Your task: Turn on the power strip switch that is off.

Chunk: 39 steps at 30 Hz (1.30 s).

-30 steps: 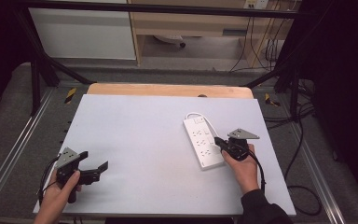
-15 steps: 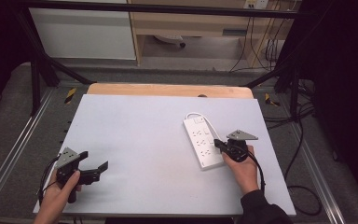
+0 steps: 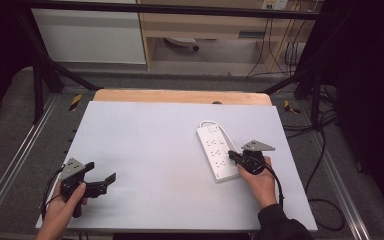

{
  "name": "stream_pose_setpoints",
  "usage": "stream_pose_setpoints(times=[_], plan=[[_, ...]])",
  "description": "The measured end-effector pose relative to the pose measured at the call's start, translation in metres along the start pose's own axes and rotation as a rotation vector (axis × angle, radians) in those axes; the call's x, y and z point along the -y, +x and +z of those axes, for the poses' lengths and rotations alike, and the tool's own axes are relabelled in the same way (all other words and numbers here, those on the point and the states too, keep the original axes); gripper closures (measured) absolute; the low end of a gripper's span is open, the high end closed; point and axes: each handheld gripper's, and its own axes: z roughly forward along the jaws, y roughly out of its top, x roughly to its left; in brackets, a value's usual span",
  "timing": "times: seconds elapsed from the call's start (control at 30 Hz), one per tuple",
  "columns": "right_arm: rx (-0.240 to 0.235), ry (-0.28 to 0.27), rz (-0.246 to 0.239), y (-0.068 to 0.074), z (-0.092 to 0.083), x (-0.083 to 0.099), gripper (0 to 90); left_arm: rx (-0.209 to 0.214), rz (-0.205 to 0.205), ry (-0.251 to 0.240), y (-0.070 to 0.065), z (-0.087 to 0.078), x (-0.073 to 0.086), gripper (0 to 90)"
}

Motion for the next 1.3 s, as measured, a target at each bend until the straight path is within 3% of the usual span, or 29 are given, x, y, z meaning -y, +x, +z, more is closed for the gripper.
stream_pose_setpoints(times=[1.3], plan=[[-0.008, 0.015, -0.015, 0.0029, 0.0002, 0.0035, 90.0, -0.002, 0.005, 0.003, 0.0001, 0.0003, 0.0001, 6.2]])
